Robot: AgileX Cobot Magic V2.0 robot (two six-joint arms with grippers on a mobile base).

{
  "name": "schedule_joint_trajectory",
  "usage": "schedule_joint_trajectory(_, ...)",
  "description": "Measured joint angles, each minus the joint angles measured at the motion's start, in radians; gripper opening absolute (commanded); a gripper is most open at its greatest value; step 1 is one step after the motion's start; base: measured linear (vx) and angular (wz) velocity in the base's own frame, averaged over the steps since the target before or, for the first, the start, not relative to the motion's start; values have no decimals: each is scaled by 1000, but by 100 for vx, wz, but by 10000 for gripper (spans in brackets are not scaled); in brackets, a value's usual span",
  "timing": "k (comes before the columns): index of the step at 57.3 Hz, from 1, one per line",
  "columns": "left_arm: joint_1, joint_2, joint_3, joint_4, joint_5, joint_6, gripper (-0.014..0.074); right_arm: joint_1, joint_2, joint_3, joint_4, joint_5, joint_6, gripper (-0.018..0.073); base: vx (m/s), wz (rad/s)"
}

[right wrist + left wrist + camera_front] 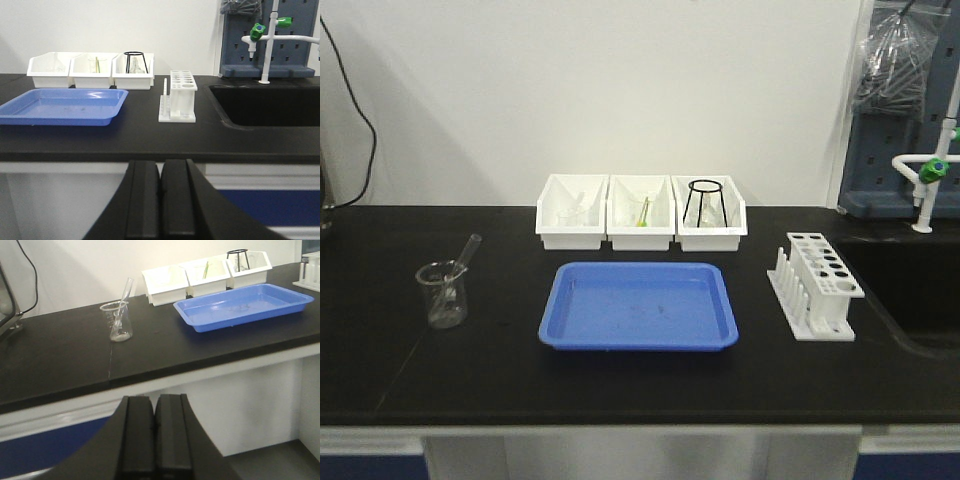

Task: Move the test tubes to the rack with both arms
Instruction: 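Drive the base forward toward the bench with the white bins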

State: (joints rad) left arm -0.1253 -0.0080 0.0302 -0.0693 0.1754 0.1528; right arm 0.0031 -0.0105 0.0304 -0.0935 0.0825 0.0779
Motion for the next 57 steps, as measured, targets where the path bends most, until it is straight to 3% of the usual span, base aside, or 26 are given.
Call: schedule_joint_trajectory(57, 0, 0, 0, 0, 0, 0, -20, 0, 0, 0, 0, -1, 0, -8, 40, 0)
